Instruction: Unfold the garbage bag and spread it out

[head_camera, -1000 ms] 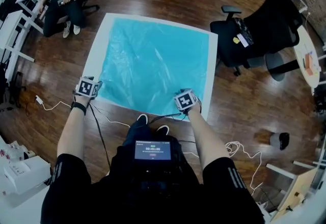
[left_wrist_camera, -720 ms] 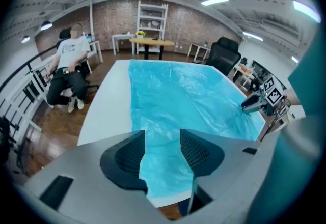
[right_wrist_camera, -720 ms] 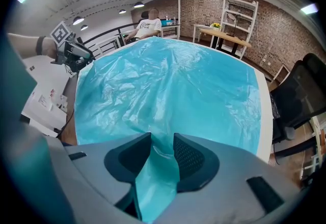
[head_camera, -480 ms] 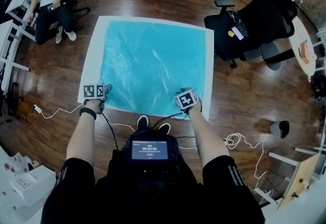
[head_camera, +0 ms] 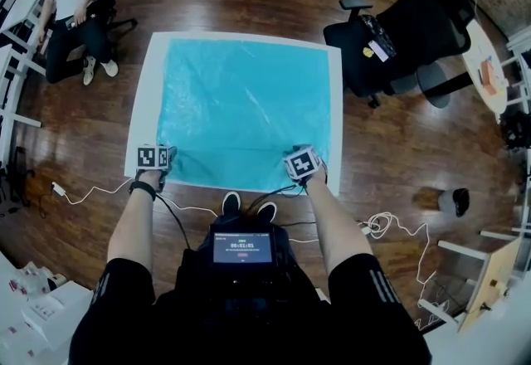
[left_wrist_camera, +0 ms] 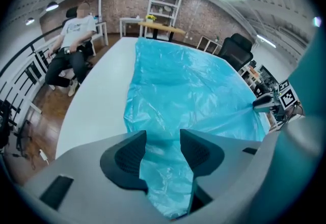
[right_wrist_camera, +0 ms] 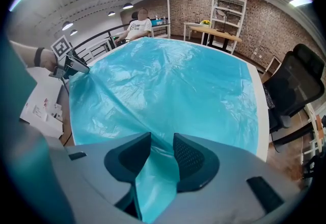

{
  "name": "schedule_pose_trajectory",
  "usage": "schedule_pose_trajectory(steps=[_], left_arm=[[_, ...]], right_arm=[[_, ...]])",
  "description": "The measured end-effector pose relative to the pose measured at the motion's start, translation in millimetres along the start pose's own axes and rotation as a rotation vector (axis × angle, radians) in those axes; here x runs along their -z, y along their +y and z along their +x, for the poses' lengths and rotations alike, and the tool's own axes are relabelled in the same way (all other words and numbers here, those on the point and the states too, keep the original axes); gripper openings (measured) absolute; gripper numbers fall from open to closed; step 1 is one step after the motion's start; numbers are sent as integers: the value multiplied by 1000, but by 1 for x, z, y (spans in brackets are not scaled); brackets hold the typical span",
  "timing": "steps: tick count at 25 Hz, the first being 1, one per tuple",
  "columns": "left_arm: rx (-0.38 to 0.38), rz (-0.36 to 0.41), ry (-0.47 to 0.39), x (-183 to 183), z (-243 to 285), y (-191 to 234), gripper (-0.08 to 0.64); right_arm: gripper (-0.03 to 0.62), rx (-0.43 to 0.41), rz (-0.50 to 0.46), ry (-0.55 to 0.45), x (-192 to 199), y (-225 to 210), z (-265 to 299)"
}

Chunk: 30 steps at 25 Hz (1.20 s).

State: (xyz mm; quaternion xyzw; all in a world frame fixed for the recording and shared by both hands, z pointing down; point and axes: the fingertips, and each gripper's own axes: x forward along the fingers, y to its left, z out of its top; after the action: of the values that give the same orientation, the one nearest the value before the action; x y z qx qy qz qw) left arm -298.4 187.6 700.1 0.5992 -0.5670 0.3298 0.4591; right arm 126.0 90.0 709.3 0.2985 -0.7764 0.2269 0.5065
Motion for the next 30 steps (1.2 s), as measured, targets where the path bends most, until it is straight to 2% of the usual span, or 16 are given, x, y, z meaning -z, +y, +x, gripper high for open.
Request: schedule_pose_trajectory(steps=[6,9,13,17,23,30], left_arm=[[0,34,-4,-1,3,0,225],[6,18,-12,-1,2,0,225],[3,10,-70,-16,-10,1,225],[22,65,-160,-37,-29,-13,225],[101,134,-244,-43,-48,-54,225],[206,172,-266,-35,-61,-95,225]], right_arm=[[181,4,0,-8,1,-1,1],[181,9,0,-6,0,-2,-1],[175,15,50,-119,-22,-3,-17],[175,3,71,-241,-46,0,-44],[72,-19,155,-342,-57,4,-74],[39,-14,234,-415,-52,11,-98]])
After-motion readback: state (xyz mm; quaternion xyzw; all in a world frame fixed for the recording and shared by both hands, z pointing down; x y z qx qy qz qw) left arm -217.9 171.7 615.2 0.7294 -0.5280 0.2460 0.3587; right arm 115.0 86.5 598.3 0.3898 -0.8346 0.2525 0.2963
